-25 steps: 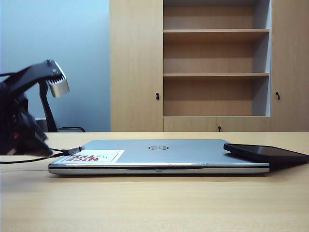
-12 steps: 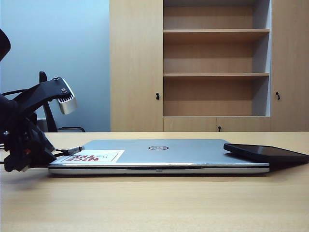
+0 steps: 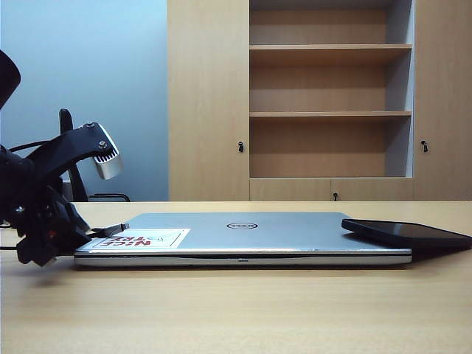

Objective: Pick up the charging cable and the phone, plug the charging cable into the charging port on the phone, and finally place them back on the table.

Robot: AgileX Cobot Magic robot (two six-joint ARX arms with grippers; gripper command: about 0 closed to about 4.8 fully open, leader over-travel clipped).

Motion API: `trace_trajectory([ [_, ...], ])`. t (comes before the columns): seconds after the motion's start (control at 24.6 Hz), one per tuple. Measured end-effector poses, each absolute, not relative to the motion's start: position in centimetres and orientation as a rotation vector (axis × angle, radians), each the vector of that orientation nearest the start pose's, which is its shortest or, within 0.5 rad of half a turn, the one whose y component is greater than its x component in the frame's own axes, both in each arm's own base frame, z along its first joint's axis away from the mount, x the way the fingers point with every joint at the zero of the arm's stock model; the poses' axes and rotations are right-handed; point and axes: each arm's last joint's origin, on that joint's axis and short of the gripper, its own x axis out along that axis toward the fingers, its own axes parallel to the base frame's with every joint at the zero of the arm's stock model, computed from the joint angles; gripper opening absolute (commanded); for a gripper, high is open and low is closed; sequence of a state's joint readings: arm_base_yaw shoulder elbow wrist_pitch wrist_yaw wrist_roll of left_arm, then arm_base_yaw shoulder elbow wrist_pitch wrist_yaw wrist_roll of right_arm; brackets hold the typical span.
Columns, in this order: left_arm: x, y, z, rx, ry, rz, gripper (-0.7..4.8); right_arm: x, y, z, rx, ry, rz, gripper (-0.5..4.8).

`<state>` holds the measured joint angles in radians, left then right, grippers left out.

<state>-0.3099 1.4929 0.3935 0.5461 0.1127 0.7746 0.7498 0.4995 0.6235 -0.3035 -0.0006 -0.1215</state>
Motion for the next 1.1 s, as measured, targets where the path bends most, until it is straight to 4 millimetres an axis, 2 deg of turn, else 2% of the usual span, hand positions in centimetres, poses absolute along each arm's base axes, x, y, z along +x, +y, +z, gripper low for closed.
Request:
trace_trajectory([
  [0.04, 23.3, -7.8, 12.4, 0.798, 0.375, -0.611, -0.11, 8.7, 8.1, 30.3, -0.183, 0.125, 0.758, -0.04],
  [0.41, 23.1, -7.8, 12.6, 0.754, 0.393, -0.603, -0.06, 8.7, 8.1, 30.2, -0.183, 0.126, 0.758, -0.04],
  [0.57, 22.9, -7.7, 14.5, 0.623, 0.351, -0.55, -0.06, 8.7, 8.1, 30.2, -0.181, 0.127, 0.754, -0.04],
  [0.69, 22.0, -7.4, 17.2, 0.364, 0.358, -0.486, -0.06, 8.9, 8.0, 30.3, -0.111, 0.155, 0.674, -0.04],
  [0.81, 20.9, -7.1, 18.8, 0.189, 0.405, -0.45, -0.06, 9.0, 7.8, 30.3, -0.077, 0.166, 0.614, -0.04],
  [1.1, 19.1, -7.4, 21.2, 0.011, 0.386, -0.456, -0.06, 9.1, 7.6, 30.2, -0.03, 0.18, 0.57, -0.04],
])
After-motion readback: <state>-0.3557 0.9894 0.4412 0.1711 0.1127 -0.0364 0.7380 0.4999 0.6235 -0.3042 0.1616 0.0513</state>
